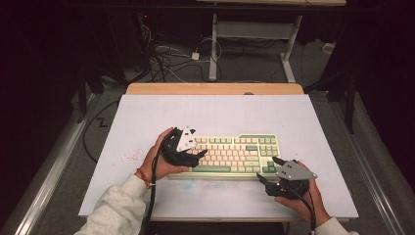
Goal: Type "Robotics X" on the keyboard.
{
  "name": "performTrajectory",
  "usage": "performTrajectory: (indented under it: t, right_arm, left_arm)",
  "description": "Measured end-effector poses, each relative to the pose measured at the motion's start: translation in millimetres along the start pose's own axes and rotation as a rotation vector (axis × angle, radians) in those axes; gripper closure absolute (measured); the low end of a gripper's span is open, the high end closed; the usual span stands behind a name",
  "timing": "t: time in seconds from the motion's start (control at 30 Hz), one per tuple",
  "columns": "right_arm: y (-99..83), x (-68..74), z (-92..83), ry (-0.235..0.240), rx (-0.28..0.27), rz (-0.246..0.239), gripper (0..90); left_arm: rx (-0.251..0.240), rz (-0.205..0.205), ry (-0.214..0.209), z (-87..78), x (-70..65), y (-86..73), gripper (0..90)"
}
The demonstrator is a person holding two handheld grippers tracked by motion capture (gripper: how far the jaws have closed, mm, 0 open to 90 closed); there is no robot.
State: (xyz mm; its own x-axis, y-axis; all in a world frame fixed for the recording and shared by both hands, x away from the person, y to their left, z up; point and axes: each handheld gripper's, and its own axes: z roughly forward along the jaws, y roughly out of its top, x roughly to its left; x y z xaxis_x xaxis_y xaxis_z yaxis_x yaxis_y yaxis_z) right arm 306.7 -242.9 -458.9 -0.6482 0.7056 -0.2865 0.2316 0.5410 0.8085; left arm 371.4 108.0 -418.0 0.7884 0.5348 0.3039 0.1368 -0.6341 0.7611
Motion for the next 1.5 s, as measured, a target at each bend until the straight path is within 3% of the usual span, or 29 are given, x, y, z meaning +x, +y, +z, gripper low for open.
performTrajectory:
  t: [0.13,0.3,0.77,0.97,1.13,1.5]
  right_arm:
    - [0.1,-1.3,-0.8,-0.003,-0.003,0.002,25.3]
    - [0.2,-1.6,-1.3,-0.007,-0.004,0.003,25.3]
    - [0.9,-2.6,-1.3,-0.012,-0.002,0.005,25.0]
    - [2.9,-2.3,-0.9,-0.012,-0.004,0.007,24.8]
    - [5.4,-2.3,0.1,0.003,-0.013,0.015,24.5]
    - [11.0,-3.8,2.4,0.010,-0.020,0.018,25.8]
  left_arm:
    - [-0.017,0.002,0.024,-7.3,-0.5,-4.3,20.8]
    - [-0.028,0.004,0.024,-16.5,-2.4,-12.8,20.5]
    - [-0.026,0.001,0.089,-41.2,-3.3,-42.3,20.6]
    - [-0.029,-0.032,0.104,-51.3,0.8,-58.3,20.5]
    - [-0.018,-0.055,0.125,-58.5,1.5,-70.0,19.0]
    - [0.059,-0.076,0.156,-66.6,-2.4,-98.1,18.6]
